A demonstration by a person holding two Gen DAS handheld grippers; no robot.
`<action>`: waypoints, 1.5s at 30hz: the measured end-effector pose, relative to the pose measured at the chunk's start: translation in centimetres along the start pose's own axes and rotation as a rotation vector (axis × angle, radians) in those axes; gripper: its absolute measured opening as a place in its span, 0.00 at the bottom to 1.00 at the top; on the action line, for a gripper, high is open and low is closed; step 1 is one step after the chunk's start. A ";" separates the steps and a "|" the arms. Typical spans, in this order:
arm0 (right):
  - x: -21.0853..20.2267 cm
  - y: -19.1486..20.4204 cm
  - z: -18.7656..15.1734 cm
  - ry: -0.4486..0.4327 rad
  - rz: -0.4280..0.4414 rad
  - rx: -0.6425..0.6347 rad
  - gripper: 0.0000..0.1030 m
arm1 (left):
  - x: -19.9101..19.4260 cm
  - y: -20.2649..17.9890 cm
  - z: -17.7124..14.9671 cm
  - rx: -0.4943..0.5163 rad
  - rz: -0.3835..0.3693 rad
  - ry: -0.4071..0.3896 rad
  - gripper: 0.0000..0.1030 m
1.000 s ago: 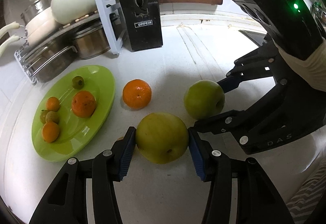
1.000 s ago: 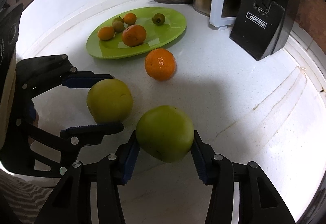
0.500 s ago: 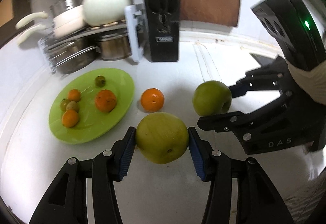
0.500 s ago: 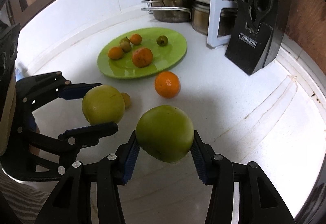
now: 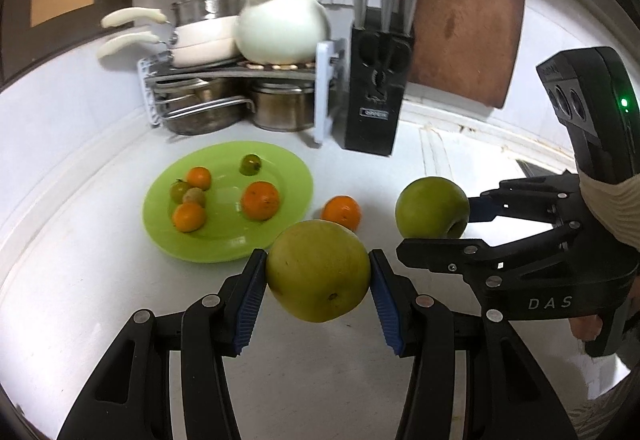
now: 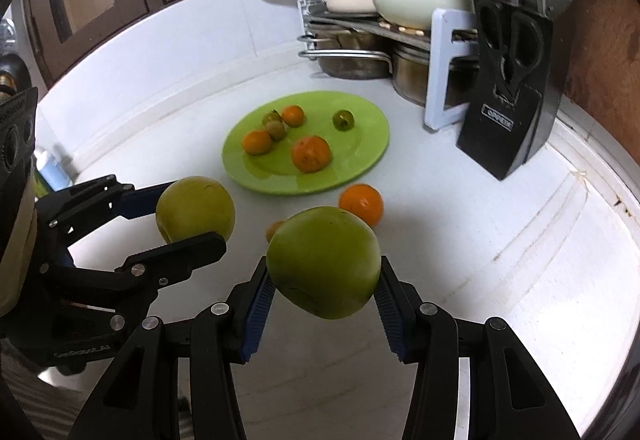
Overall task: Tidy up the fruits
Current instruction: 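Carry the pear and the green apple over the green plate with both tools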
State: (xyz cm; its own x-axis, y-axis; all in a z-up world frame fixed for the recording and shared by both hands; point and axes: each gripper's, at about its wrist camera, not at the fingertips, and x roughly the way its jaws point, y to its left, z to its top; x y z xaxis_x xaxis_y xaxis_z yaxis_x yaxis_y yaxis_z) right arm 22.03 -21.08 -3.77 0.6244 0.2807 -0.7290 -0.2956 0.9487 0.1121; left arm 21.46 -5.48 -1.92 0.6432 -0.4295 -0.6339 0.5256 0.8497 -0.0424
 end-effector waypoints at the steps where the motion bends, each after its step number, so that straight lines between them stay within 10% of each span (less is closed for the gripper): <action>1: -0.1 0.2 0.2 -0.009 0.002 0.000 0.48 | -0.3 0.2 0.0 -0.007 0.007 -0.005 0.49; 45: 2.8 1.2 10.9 -0.142 -0.005 -0.057 0.48 | 1.5 8.0 8.4 -0.038 0.111 -0.111 0.49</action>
State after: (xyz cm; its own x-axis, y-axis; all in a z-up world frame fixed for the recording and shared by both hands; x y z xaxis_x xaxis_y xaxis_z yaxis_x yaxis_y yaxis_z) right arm 31.32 -17.52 1.69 0.7210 0.2975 -0.6258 -0.3300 0.9416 0.0673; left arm 31.32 -1.94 3.29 0.7551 -0.3616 -0.5469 0.4275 0.9040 -0.0075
